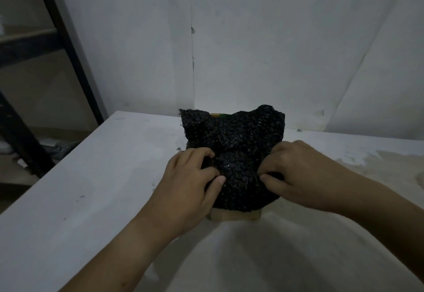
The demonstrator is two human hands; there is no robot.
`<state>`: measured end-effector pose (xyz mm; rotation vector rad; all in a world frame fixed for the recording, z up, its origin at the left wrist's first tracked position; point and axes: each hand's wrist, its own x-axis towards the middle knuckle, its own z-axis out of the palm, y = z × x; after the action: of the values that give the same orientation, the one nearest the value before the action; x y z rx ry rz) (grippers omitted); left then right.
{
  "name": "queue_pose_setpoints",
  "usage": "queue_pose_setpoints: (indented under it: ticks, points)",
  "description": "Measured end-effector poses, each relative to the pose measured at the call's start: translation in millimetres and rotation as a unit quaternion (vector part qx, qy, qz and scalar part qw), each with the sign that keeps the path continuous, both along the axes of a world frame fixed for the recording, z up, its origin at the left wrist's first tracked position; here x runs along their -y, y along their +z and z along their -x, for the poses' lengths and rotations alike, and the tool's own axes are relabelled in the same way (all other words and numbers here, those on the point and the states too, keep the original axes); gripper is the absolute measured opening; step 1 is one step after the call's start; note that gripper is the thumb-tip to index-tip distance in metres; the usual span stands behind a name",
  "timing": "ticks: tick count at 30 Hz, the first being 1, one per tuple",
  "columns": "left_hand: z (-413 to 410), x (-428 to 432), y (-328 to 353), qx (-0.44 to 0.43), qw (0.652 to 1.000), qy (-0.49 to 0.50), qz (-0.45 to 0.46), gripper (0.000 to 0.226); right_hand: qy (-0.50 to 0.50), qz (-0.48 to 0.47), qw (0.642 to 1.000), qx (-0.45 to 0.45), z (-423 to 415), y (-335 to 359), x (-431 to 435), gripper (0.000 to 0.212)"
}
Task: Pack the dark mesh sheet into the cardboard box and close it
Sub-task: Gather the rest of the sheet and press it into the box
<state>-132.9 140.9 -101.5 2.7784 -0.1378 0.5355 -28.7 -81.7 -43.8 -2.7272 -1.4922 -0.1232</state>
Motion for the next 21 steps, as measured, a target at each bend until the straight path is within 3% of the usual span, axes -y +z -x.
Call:
queue_pose_setpoints:
  ticks: [5, 8, 10, 12, 14, 17, 21]
  points:
    - [0, 2, 7, -0.026, 1.000, -0.009, -0.016, 0.045, -0.010, 0.099, 0.995, 0.018, 9, -8, -1, 0.035]
    - [0, 1, 8, -0.038, 0.999, -0.010, -0.007, 0.040, -0.010, 0.107, 0.994, 0.025, 6, -11, -4, 0.033]
    - [1, 1, 8, -0.045, 0.999, -0.003, -0.021, 0.039, 0.013, 0.055, 0.998, -0.039, 3, -7, -1, 0.029]
    - [-1, 3, 9, -0.056, 0.997, 0.008, -0.051, 0.038, 0.005, -0.085, 0.989, -0.124, -4, -1, 6, 0.034]
    - [-4, 6, 9, -0.062, 0.997, 0.012, -0.053, 0.034, -0.062, -0.197, 0.974, -0.098, -14, -1, 12, 0.046]
    - [-6, 10, 12, -0.058, 0.997, 0.014, -0.041, 0.029, -0.168, -0.176, 0.968, -0.061, -23, -13, 15, 0.056]
    - [-4, 9, 10, -0.061, 0.998, 0.011, -0.035, 0.026, -0.093, -0.181, 0.978, -0.033, -16, -22, 1, 0.034]
